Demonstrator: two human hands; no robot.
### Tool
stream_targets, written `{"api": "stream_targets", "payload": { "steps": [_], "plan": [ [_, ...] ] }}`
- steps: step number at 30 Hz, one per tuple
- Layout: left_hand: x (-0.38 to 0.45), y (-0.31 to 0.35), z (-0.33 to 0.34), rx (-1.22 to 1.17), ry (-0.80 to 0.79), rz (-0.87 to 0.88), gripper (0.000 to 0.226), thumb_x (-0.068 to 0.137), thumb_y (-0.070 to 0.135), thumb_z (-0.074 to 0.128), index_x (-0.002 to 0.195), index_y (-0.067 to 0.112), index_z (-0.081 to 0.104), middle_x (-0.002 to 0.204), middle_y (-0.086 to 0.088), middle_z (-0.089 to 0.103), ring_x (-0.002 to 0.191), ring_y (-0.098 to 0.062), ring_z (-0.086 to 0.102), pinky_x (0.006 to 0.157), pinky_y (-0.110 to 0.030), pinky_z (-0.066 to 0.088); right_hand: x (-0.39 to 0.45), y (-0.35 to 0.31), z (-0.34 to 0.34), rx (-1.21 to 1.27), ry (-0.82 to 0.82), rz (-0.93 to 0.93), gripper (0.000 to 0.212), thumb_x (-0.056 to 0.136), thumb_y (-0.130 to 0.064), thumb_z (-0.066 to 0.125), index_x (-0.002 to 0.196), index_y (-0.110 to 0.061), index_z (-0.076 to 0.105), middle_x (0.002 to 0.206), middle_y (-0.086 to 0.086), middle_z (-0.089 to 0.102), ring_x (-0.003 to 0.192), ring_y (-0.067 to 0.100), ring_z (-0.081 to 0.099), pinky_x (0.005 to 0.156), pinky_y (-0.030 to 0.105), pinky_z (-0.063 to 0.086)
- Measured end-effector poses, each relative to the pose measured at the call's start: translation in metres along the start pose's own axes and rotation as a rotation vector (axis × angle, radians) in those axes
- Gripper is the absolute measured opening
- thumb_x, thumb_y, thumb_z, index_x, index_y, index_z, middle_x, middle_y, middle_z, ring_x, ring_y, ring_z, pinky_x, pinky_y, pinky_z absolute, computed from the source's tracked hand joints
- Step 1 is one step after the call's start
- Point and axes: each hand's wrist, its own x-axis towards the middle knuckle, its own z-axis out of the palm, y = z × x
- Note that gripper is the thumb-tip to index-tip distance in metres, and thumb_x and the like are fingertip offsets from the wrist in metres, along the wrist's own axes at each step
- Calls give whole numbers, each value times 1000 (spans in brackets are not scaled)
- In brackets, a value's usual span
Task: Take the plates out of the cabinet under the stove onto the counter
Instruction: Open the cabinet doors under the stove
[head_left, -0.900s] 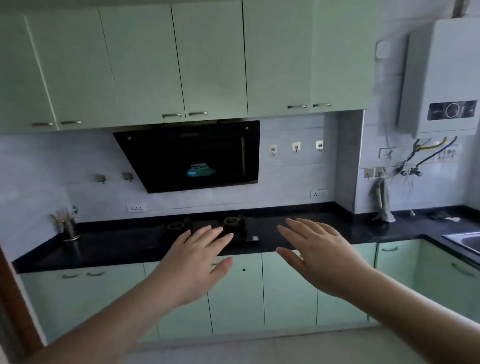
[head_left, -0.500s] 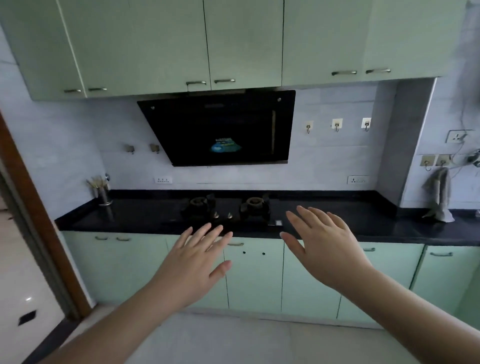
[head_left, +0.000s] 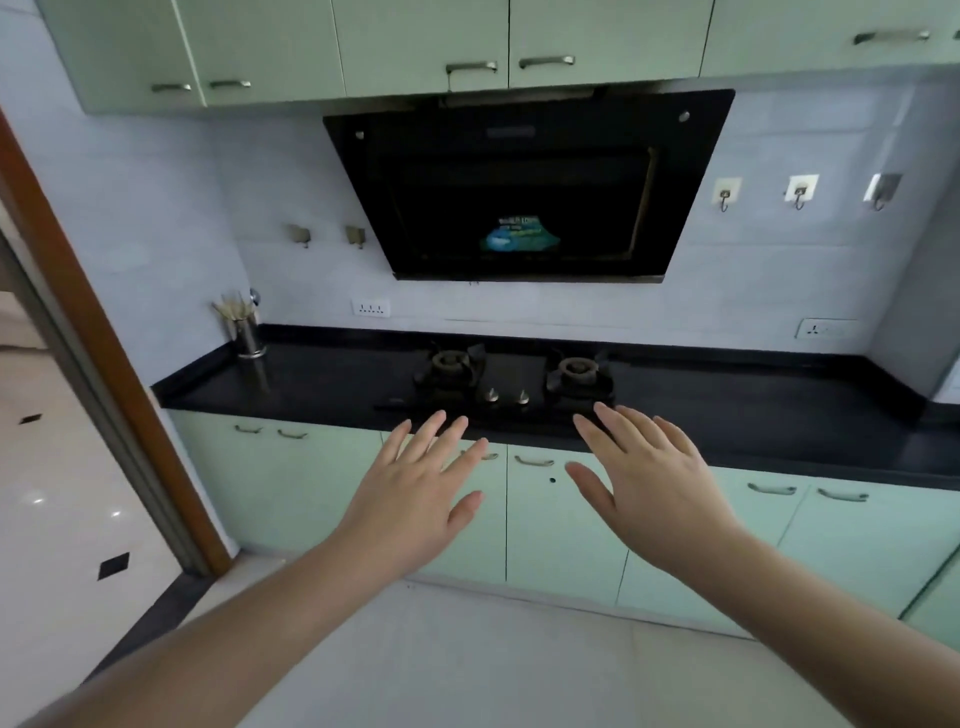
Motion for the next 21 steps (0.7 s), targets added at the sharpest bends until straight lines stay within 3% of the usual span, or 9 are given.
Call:
{"api": "stream_targets", "payload": {
  "steps": [6, 9, 14, 18, 21],
  "plan": [
    [37, -48, 35, -68, -23, 34, 75, 90, 62, -4, 156, 33, 17, 166, 3, 13, 152, -19, 4, 118, -38, -7, 50, -13, 35, -20, -25, 3, 70, 94, -58, 9, 150, -23, 33, 158, 1, 31, 147, 20, 20, 120, 40, 16],
    [56, -61, 45, -111, -8, 80, 72, 92, 62, 4, 155, 33, 25, 164, 2, 21, 152, -21, 12, 119, -38, -2, 69, -13, 57, -24, -34, 20, 71, 96, -59, 9, 150, -21, 34, 159, 2, 27, 149, 20, 15, 120, 38, 9],
    [95, -70, 76, -138, 16, 61, 61, 99, 54, 24, 149, 25, 42, 153, -3, 45, 144, -24, 36, 117, -43, 24, 106, -4, 98, 32, -75, 47, 71, 95, -57, 13, 144, -18, 46, 153, 5, 40, 144, 23, 30, 118, 42, 21],
    [137, -79, 115, -148, 17, 52, 56, 99, 47, 32, 143, 19, 52, 143, -6, 56, 137, -28, 45, 113, -46, 35, 146, 15, 133, 72, -86, 27, 74, 94, -59, 8, 150, -19, 32, 157, 2, 33, 146, 22, 24, 119, 41, 18],
    [167, -88, 137, -183, -1, 15, 53, 98, 43, 36, 138, 16, 58, 137, -7, 61, 133, -29, 50, 111, -46, 39, 174, 27, 153, 123, -90, 59, 72, 95, -58, 12, 150, -16, 33, 155, 4, 36, 145, 22, 27, 119, 42, 21]
  ]
}}
